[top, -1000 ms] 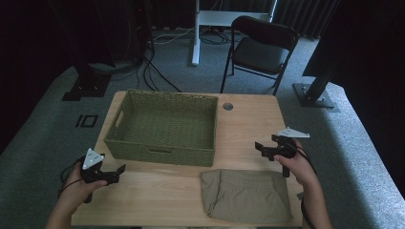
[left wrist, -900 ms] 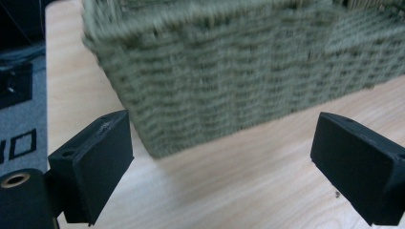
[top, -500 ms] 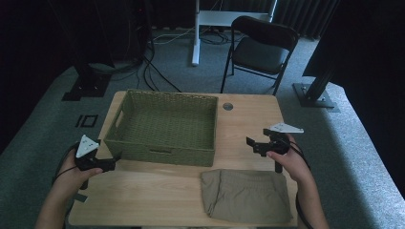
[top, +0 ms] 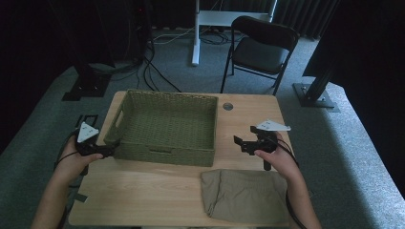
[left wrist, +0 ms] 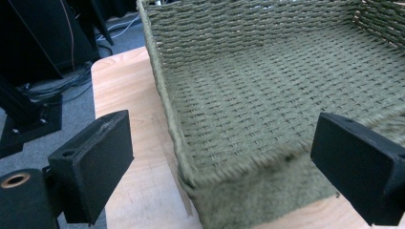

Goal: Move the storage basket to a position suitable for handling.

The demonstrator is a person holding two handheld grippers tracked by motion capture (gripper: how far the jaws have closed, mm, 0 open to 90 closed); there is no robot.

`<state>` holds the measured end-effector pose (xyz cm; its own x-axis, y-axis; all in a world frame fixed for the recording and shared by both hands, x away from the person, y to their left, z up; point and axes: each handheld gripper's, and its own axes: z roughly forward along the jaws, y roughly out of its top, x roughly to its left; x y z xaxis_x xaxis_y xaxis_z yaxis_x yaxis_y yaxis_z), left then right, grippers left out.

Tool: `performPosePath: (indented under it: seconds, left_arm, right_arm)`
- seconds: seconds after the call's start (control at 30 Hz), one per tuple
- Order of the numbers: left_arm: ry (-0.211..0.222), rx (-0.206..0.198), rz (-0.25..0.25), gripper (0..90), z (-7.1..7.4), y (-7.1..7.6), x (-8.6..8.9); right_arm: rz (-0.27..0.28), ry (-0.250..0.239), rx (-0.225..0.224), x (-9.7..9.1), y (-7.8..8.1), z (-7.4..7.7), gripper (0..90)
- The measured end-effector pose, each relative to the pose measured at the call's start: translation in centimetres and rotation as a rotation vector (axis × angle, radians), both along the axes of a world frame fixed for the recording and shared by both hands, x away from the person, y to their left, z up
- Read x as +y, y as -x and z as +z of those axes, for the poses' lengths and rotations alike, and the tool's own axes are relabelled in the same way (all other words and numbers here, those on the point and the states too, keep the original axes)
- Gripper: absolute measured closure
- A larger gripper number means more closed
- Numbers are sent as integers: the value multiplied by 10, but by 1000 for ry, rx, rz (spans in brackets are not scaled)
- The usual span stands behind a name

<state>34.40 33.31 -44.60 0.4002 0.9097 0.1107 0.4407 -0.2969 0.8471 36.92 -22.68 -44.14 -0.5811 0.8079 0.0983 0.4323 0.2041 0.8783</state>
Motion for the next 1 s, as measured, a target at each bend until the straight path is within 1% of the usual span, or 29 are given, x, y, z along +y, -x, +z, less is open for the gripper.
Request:
performPosePath:
  seconds: [0.1,0.23,0.3,0.37,0.43,0.47,0.5,0.53,0.6,0.63,0.7,0.73,0.77,0.83,0.87,0.9,0.93,0.97,1.0]
  left_arm:
    - [2,1,10,79,0,-8,1]
    - [30,2,32,80,1,-16,2]
    - [26,7,43,79,1,-19,1]
    - [26,9,40,80,1,-21,0]
    - [23,20,47,80,0,-26,1]
    - [23,20,47,79,0,-26,1]
    - [15,36,50,80,-3,-31,2]
    - [15,36,50,80,-3,-31,2]
    - [10,38,69,81,-7,-35,4]
    - [12,40,81,160,-9,-37,5]
    - [-8,49,95,160,-12,-38,5]
    - [-26,49,86,161,-14,-38,4]
    - [-27,46,82,162,-16,-38,4]
    - [-10,48,87,173,-18,-39,3]
    - [-17,42,91,204,-20,-40,3]
    - [-11,36,92,242,-21,-40,3]
    - [-2,39,92,279,-22,-41,3]
    - [4,40,99,340,-23,-41,2]
    - [3,33,105,374,-24,-41,2]
  right_arm:
    - [16,-5,-6,11,-1,1,134]
    - [33,-7,-10,26,-3,2,135]
    - [48,1,-16,33,-4,1,135]
    - [52,-7,-7,40,-5,1,135]
    - [58,3,-9,48,-6,-1,135]
    - [58,3,-9,48,-6,-1,135]
    - [57,3,-8,55,-7,-3,135]
    - [56,3,-10,58,-8,-3,135]
    - [54,3,-9,62,-9,-4,135]
    - [49,-1,-4,68,-10,-6,135]
    - [45,-11,9,74,-10,-9,135]
    - [46,-4,11,77,-10,-11,135]
    - [42,4,11,80,-11,-14,135]
    - [40,24,15,85,-12,-19,135]
    - [34,24,19,87,-12,-21,144]
    - [32,31,23,89,-13,-22,175]
    - [23,37,30,91,-13,-23,197]
    - [16,44,31,92,-13,-24,230]
    - [14,53,36,94,-12,-25,261]
